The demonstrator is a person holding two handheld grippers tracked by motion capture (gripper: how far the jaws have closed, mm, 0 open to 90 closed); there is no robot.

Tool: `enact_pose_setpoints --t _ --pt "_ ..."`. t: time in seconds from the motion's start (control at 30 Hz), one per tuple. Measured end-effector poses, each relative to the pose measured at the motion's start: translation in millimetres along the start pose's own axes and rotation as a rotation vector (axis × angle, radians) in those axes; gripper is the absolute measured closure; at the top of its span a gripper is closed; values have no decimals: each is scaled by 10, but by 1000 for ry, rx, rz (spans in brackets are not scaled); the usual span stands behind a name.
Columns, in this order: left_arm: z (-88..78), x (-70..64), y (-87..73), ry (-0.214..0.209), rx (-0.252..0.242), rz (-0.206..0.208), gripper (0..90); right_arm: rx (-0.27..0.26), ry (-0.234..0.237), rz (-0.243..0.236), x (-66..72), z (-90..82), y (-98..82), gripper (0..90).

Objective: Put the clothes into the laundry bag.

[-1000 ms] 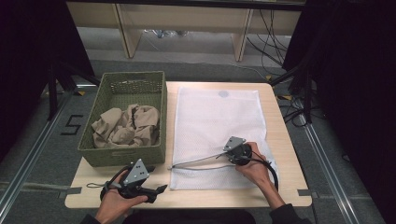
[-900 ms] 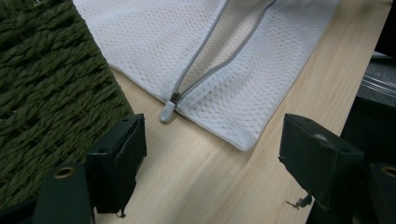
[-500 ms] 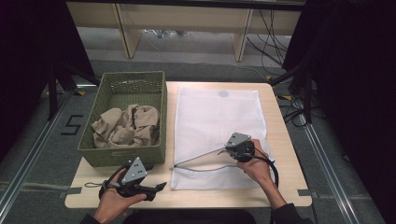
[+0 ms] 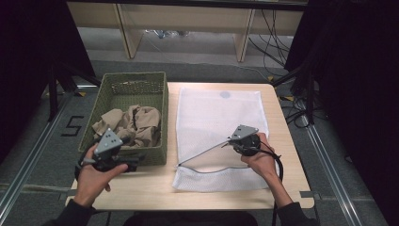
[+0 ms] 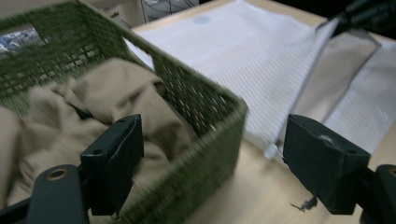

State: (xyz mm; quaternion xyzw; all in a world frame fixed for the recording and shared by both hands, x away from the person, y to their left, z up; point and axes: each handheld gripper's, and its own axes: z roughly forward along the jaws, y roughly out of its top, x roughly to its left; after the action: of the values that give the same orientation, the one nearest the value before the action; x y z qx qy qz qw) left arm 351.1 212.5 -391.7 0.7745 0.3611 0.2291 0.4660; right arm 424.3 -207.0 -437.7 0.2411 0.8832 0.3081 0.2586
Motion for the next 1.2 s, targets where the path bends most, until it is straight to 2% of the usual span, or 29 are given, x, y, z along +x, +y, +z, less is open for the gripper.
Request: enact_pose_setpoints --t 0.03,0.07,0.1,0.13,0.17,0.2,0.23,0.27,0.33,0.4,0.47,0.5,0.6,0.67,0.77,0.83,0.87,0.93,1.03,1.07,1.1,1.13,1.17,1.2 --pt "11 71 53 8 22 -1 197 -6 -3 -12 -15 -7 16 895" --pt "31 152 100 13 45 -3 193 -4 -9 13 0 -17 25 895" --pt "63 234 142 12 66 -9 175 -12 -5 -14 -21 -17 38 895" --pt "92 320 177 15 97 -10 156 -13 -5 -14 -24 -17 47 895" --pt "139 397 207 20 106 -21 167 -13 -8 -4 -23 -19 53 895" --pt "176 474 236 29 131 -19 165 -15 -6 -15 -33 -15 59 895" --pt "237 542 251 25 133 -34 158 -13 -6 -14 -34 -15 63 894" --pt "295 602 264 18 156 -54 165 -19 -9 -24 -43 -10 65 894" --pt "404 725 291 5 211 -66 162 -5 -8 -1 -24 -14 62 895" --pt "516 817 306 14 255 -82 173 -9 -8 -19 -36 -1 64 895" --pt "646 874 294 -4 282 -117 176 -5 -4 -20 -30 3 61 894" --pt "708 894 277 -3 280 -130 184 -2 -5 -14 -24 3 57 894" --pt "865 957 227 -11 316 -161 206 -2 -6 -26 -31 19 56 895" --pt "926 975 237 -47 397 -155 181 2 -12 -12 -15 20 48 895" --pt "957 953 283 -65 410 -167 159 8 -7 -17 -26 34 39 895" --pt "976 946 300 -63 408 -161 156 10 -8 -15 -26 39 38 895" --pt "999 949 316 -63 416 -138 156 12 -8 -16 -22 43 37 894" --pt "1055 956 312 -86 430 -162 153 11 -3 -34 -20 54 36 893" --pt "1148 941 289 -92 460 -135 152 11 -7 -41 -20 62 45 892" --pt "1186 934 279 -103 492 -113 150 16 -4 -43 -14 65 44 892" --pt "1215 924 267 -94 501 -105 150 16 -4 -43 -14 65 44 892" --pt "1244 931 252 -77 547 -105 150 12 -5 -61 -25 68 43 891" --pt "1256 934 246 -74 557 -113 150 17 -6 -41 -22 69 40 891" --pt "1278 947 232 -77 576 -130 149 15 -6 -46 -25 70 40 891"
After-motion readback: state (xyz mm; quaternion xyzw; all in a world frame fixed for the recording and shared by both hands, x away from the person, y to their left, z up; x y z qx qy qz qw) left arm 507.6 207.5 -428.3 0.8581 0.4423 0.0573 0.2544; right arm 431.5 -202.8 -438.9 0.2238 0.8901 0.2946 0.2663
